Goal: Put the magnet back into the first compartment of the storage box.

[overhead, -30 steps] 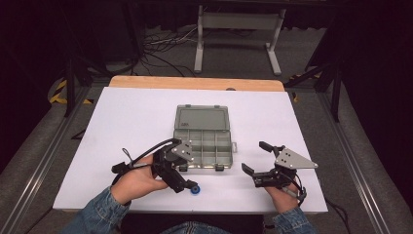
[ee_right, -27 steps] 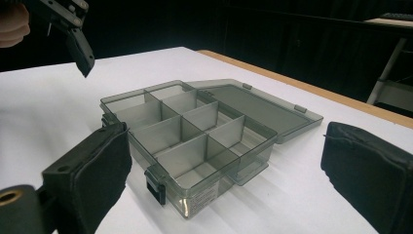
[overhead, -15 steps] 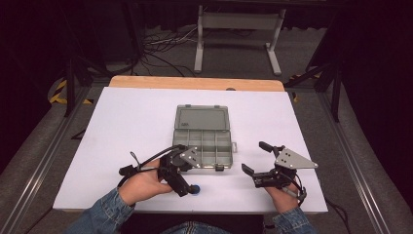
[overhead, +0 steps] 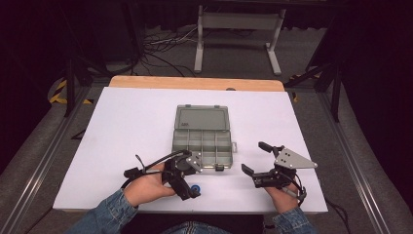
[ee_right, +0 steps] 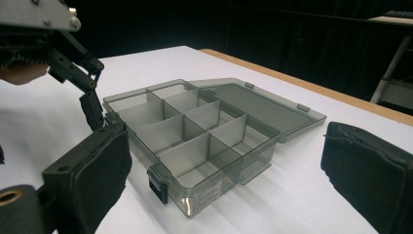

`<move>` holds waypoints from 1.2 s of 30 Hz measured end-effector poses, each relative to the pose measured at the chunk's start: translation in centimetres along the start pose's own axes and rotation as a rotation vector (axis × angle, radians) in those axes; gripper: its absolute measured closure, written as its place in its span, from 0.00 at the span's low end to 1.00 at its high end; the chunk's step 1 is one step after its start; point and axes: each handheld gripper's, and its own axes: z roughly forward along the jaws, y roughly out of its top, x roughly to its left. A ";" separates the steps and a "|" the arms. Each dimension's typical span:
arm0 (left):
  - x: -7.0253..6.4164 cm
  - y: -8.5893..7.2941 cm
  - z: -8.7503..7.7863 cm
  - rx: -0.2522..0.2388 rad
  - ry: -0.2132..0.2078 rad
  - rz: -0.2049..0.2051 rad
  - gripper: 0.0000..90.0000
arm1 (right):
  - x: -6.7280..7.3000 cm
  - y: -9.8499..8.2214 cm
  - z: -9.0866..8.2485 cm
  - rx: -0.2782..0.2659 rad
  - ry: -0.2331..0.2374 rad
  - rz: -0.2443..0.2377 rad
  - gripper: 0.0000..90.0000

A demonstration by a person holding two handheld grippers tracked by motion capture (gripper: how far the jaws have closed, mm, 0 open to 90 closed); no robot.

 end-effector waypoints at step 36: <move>-0.3 -0.4 2.4 0.087 0.018 0.037 0.51 | 0.0 -0.1 0.1 0.003 0.017 0.012 0.06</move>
